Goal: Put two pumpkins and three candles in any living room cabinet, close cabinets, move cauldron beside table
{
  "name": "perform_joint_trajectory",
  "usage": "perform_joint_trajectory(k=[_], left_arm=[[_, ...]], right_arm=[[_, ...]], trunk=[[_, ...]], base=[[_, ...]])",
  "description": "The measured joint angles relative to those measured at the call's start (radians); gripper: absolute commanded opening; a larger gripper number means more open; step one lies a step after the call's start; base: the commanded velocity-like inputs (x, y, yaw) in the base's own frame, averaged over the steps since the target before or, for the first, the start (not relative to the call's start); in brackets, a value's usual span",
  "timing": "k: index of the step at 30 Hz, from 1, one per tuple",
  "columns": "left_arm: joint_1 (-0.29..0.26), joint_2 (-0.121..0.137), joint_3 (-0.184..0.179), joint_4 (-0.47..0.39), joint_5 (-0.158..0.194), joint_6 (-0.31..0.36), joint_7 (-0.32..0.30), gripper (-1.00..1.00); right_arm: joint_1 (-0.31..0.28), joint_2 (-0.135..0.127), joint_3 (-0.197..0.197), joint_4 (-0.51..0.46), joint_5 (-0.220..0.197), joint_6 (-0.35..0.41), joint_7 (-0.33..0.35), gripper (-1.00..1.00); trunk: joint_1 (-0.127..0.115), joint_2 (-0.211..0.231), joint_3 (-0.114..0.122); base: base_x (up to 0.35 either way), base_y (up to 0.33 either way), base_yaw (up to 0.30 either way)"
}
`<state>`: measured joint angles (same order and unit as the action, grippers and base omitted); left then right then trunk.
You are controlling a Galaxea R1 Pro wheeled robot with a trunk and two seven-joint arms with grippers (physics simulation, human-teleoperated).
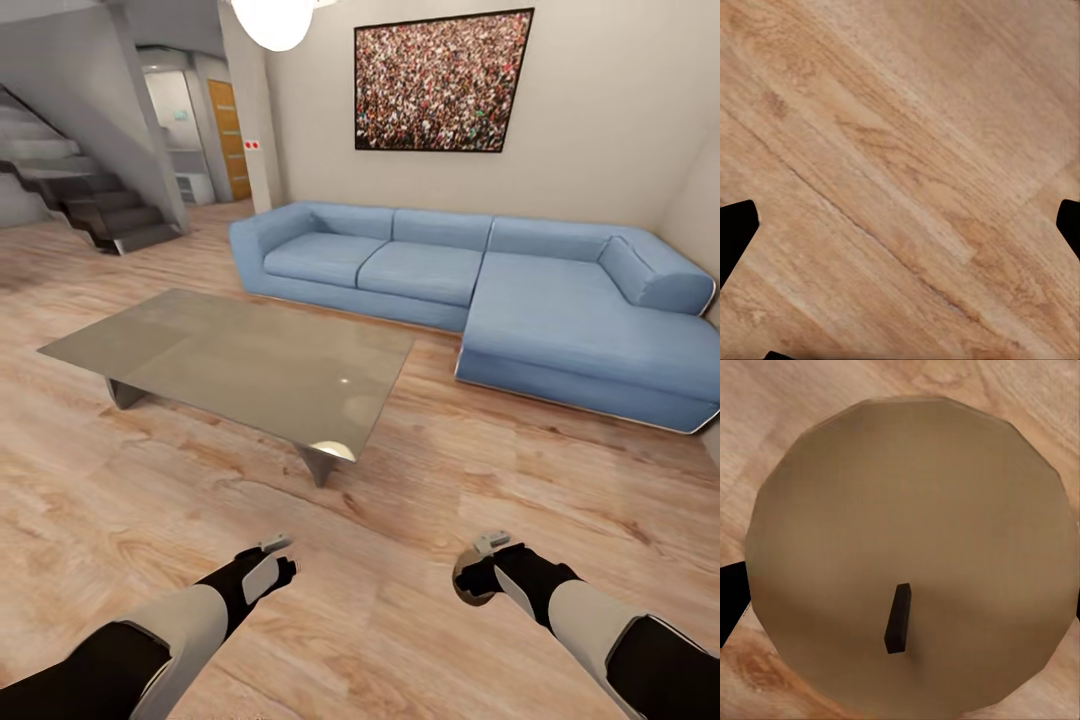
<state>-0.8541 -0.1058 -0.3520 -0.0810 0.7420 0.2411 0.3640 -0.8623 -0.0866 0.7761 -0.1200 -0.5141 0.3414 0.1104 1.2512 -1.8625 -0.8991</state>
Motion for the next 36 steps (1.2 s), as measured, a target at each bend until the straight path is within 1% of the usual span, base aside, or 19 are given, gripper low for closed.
perform_joint_trajectory(k=[13, 25, 36], left_arm=[[0.0, 0.0, 0.0, 0.005, -0.001, -0.001, 0.0, 1.0], [0.0, 0.0, 0.0, 0.005, -0.002, -0.001, 0.0, 1.0], [0.0, 0.0, 0.0, 0.005, -0.002, -0.001, 0.0, 1.0]], right_arm=[[0.0, 0.0, 0.0, 0.0, 0.0, 0.0, 0.0, -1.0], [0.0, 0.001, 0.0, 0.0, 0.0, 0.018, 0.001, -1.0], [0.0, 0.002, 0.0, 0.0, 0.0, 0.018, 0.001, -1.0]], trunk=[[0.0, 0.0, 0.01], [0.0, 0.0, 0.019], [0.0, 0.0, 0.026]], base=[[-0.004, 0.0, 0.248], [-0.222, 0.084, 0.258], [-0.028, 0.008, 0.259]])
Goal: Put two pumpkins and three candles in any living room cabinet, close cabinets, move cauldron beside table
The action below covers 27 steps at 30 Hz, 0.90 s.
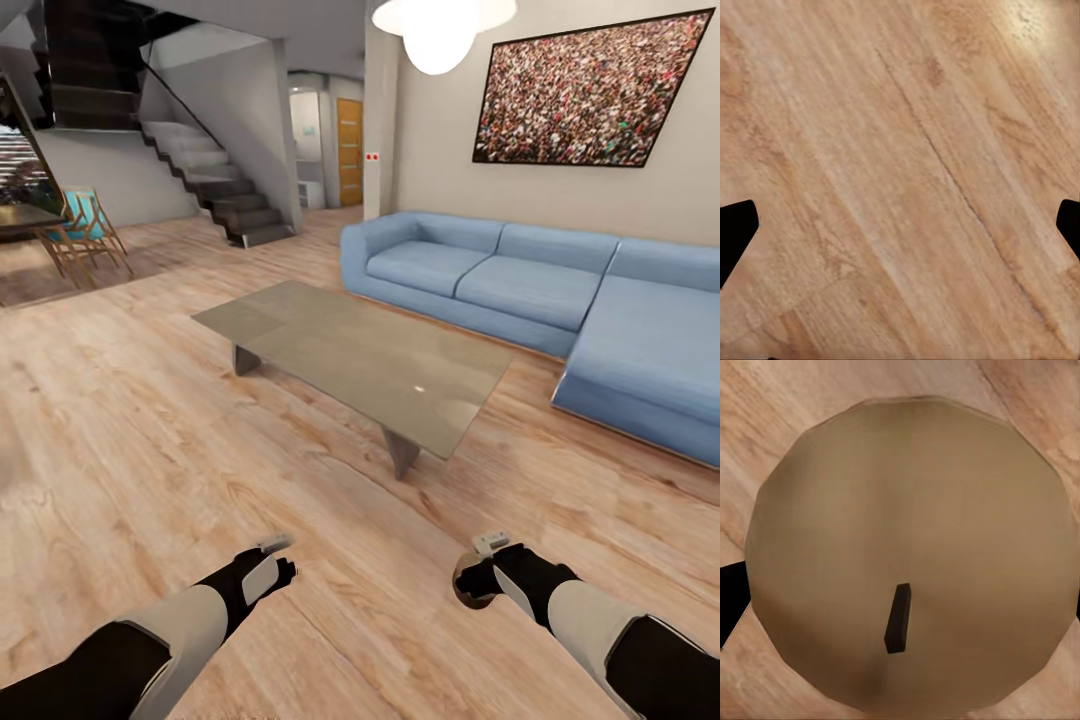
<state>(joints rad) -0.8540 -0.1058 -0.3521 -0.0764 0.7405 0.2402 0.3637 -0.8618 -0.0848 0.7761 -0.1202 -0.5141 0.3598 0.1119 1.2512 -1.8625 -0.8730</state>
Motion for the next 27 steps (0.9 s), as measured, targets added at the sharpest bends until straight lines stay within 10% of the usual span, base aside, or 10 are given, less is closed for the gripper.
perform_joint_trajectory(k=[27], left_arm=[[0.0, -0.003, 0.0, 0.0, 0.001, -0.002, -0.001, 1.0]], right_arm=[[0.0, 0.0, 0.06, 0.0, -0.001, 0.0, 0.0, -1.0]], trunk=[[-0.027, 0.049, 0.054]], base=[[0.0, 0.0, 0.207]])
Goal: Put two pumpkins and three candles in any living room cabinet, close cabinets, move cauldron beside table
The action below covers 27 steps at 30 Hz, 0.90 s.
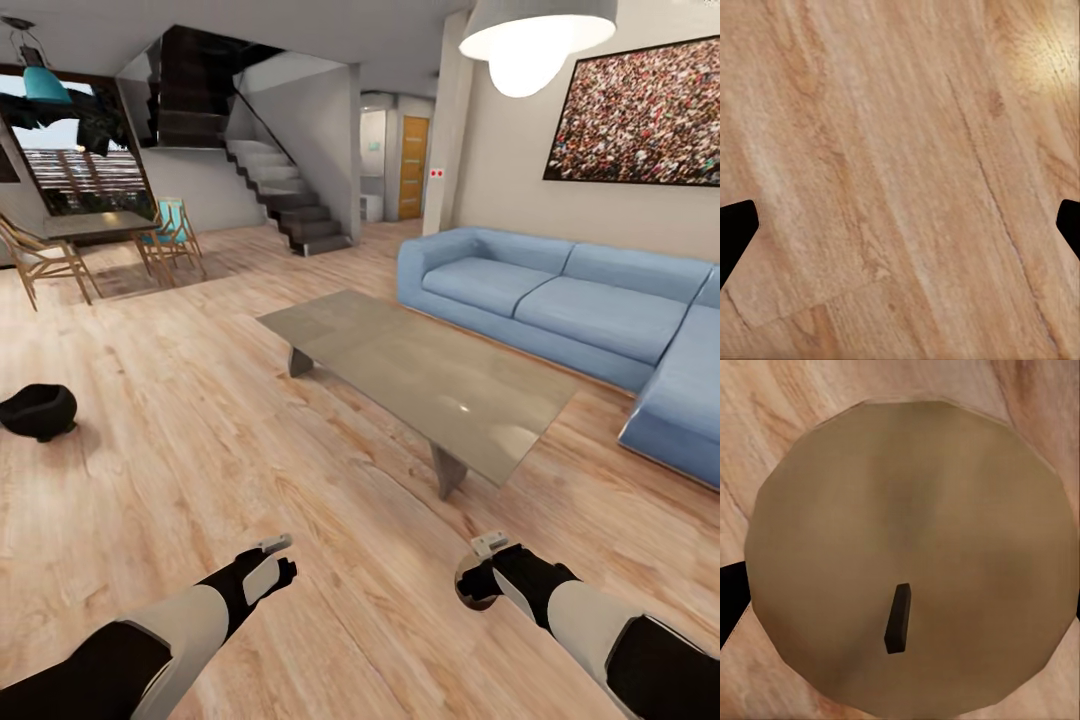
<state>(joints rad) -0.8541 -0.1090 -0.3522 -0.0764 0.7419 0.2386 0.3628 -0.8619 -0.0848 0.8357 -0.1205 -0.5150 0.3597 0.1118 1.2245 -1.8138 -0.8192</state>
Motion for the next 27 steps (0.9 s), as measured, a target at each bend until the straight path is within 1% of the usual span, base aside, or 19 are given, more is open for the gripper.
perform_joint_trajectory(k=[9, 27], left_arm=[[0.0, 0.0, 0.0, 0.0, 0.0, 0.0, 0.0, 1.0], [0.0, 0.0, 0.0, 0.002, 0.001, -0.002, 0.0, 1.0]], right_arm=[[0.0, 0.0, 0.0, 0.0, 0.0, 0.0, 0.0, -1.0], [0.0, 0.0, 0.0, 0.0, -0.001, 0.0, 0.0, -1.0]], trunk=[[-0.035, 0.063, 0.039], [-0.035, 0.063, 0.06]], base=[[0.0, 0.0, 0.204], [0.0, 0.0, 0.217]])
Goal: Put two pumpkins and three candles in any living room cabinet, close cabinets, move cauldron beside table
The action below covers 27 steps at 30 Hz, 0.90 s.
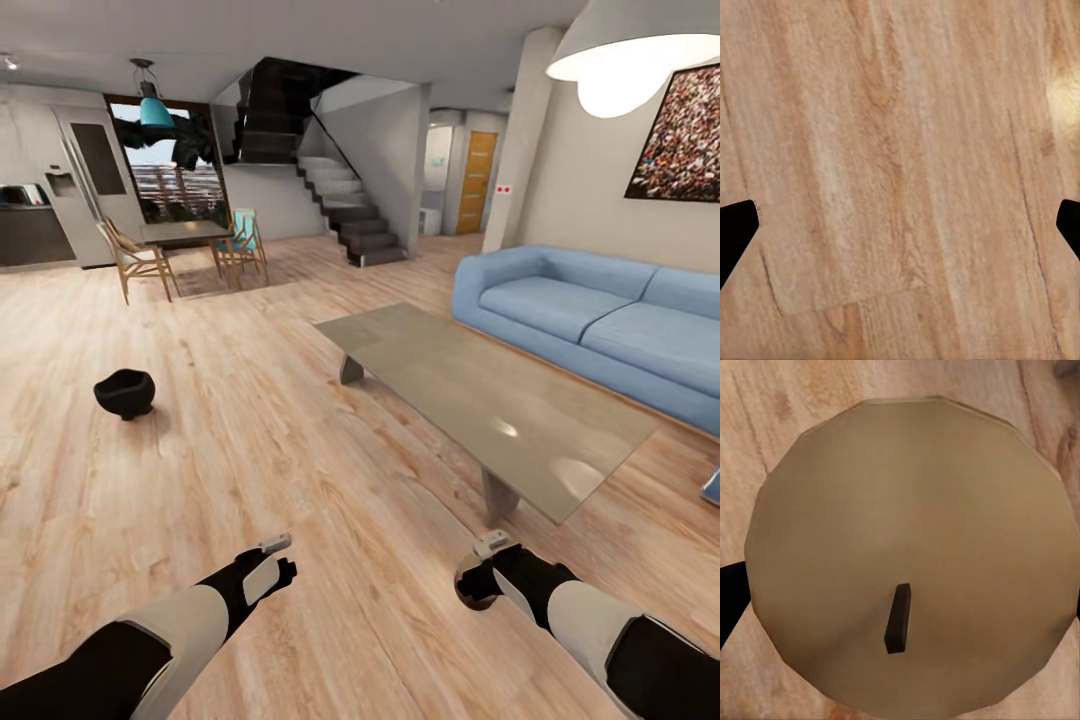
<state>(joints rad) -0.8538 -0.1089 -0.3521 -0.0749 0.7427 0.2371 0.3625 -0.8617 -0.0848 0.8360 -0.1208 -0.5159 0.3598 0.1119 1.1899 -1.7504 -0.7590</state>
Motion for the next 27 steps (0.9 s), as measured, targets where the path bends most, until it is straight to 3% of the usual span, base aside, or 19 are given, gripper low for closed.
perform_joint_trajectory(k=[10, 27], left_arm=[[0.0, 0.003, 0.002, 0.0, 0.006, 0.0, -0.003, 1.0], [0.0, 0.014, 0.004, 0.0, 0.008, 0.0, -0.016, 1.0]], right_arm=[[0.0, 0.0, 0.0, 0.0, 0.0, 0.0, 0.001, -1.0], [0.0, 0.0, 0.001, 0.0, 0.0, 0.0, 0.002, -1.0]], trunk=[[0.0, 0.0, 0.011], [-0.001, 0.0, 0.03]], base=[[0.043, 0.0, 0.217], [0.311, 0.0, 0.225]])
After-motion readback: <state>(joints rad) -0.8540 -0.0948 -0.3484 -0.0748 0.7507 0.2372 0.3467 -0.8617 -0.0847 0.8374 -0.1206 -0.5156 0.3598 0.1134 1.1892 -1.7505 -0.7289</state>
